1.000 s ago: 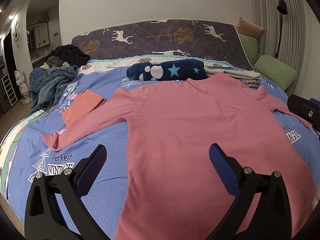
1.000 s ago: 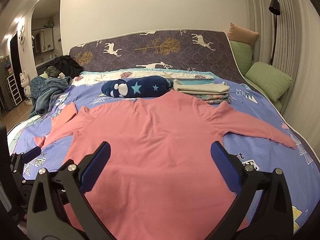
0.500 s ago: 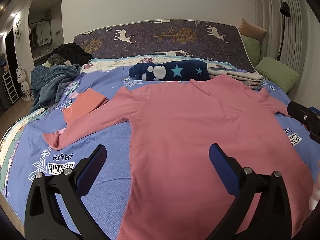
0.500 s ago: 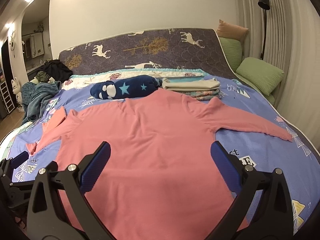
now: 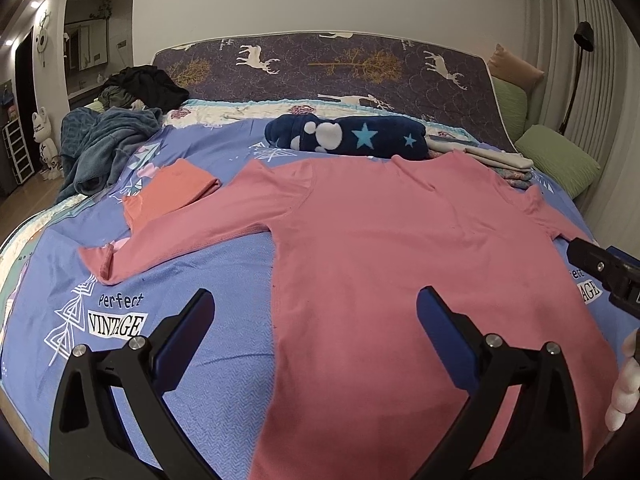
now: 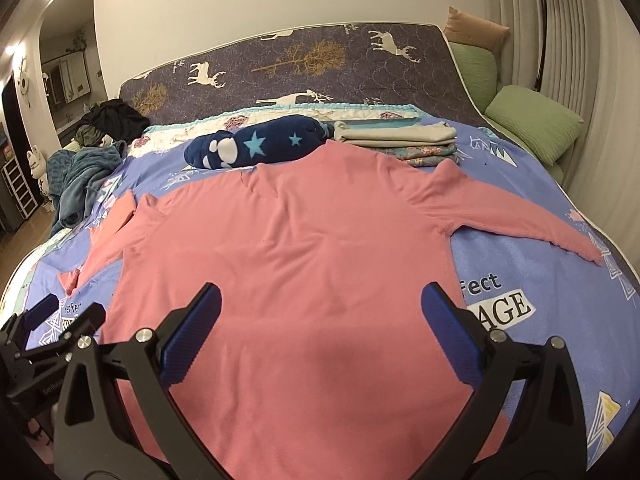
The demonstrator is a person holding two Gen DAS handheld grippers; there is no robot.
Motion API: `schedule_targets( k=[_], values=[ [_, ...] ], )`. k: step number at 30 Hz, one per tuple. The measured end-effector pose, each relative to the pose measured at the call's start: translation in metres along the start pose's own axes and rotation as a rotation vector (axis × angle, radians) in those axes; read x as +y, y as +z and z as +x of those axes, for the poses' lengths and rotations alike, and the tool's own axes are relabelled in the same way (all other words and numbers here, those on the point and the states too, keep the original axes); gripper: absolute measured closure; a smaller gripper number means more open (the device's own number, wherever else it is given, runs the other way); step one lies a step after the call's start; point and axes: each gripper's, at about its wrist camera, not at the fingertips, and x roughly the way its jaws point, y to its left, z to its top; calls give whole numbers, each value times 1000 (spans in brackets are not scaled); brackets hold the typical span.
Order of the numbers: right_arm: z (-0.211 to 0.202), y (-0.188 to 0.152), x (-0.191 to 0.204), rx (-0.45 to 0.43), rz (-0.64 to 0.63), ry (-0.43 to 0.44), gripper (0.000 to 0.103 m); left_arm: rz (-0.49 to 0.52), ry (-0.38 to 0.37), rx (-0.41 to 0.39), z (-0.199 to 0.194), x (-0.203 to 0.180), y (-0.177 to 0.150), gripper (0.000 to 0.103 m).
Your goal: Fold small clothes
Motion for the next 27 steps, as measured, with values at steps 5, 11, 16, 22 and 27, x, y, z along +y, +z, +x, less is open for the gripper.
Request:
schedule_targets(
  k=[5, 11, 16, 22, 27],
  values=[
    [1, 3, 6, 1, -23, 0, 2, -13, -10, -2, -1, 6, 3, 6],
    [6, 8, 15, 2, -52, 5, 2, -26, 3, -10, 1, 17, 7, 6],
    [12, 12, 22, -3, -80, 0, 2, -43, 28, -8, 6, 32, 9, 6],
    [20, 20, 25, -2, -100, 2, 7, -112, 17, 21, 26, 73, 12, 32],
    [32, 24, 21, 37, -99, 35, 21, -286, 143, 107, 58, 160, 17, 42]
  ],
)
